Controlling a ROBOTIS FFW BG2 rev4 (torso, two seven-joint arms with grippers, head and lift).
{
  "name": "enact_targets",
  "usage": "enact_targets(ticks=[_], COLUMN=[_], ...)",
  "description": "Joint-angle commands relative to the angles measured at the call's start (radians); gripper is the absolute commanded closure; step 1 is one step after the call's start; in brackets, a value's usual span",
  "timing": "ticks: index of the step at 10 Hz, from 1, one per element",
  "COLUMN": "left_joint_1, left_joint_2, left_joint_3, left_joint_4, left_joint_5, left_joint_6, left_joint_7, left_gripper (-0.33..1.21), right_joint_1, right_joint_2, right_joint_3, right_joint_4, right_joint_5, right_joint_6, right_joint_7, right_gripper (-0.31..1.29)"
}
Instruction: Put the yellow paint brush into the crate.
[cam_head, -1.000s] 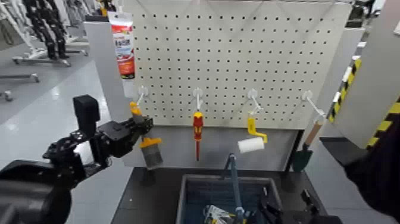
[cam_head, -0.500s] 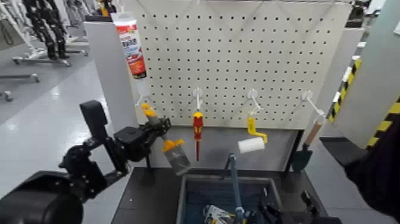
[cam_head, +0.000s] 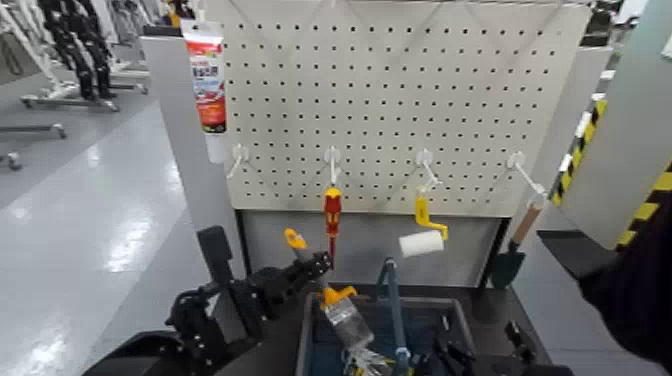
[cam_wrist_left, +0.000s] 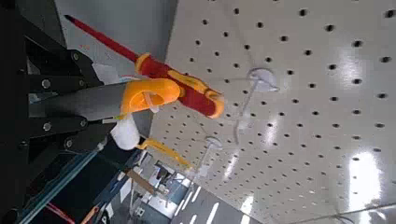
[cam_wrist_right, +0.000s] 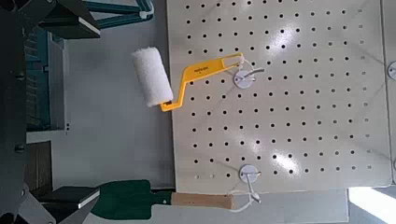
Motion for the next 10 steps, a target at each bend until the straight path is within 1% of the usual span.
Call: enact_targets(ticks=[1, 2, 5, 6, 7, 8, 9, 10], left_joint_1=[-0.041, -0.056, -0.089, -0.095, -0.095, -0.096, -0.098, -0.095], left_joint_2=[-0.002, -0.002, -0.005, -0.007, -0.007, -0.007, -0.007, -0.007], left_joint_3=[-0.090, -0.122, -0.189, -0.200, -0.202, -0.202, -0.202, -0.194], left_joint_4=[0.087, 0.112, 0.187, 0.198, 0.198, 0.193, 0.189, 0.178], left_joint_5=[0.002, 0.002, 0.006, 0.005, 0.005, 0.005, 0.005, 0.005], left_joint_6=[-0.005, 0.004, 0.055, 0.076, 0.088, 0.110, 0.116, 0.117], left_joint_7=[-0.005, -0.005, -0.007, -0.005, -0.001, 0.004, 0.007, 0.009], left_gripper=[1.15, 1.15, 1.15, 1.15, 1.05, 0.87, 0.63, 0.24], right_joint_1=[-0.001, -0.003, -0.001, -0.001, 0.000, 0.000, 0.002, 0.003], right_joint_2=[0.000, 0.002, 0.002, 0.002, 0.003, 0.003, 0.003, 0.003], right_joint_3=[0.004, 0.004, 0.004, 0.004, 0.003, 0.003, 0.003, 0.003], right_joint_4=[0.007, 0.007, 0.009, 0.009, 0.007, 0.007, 0.007, 0.007], right_joint_5=[-0.007, -0.007, -0.009, -0.009, -0.009, -0.009, -0.009, -0.009], right_joint_6=[-0.005, -0.008, -0.010, -0.010, -0.010, -0.010, -0.010, -0.010], right_joint_7=[0.001, 0.001, 0.001, 0.001, 0.001, 0.001, 0.001, 0.001], right_gripper=[0.12, 0.12, 0.12, 0.12, 0.12, 0.12, 0.12, 0.12])
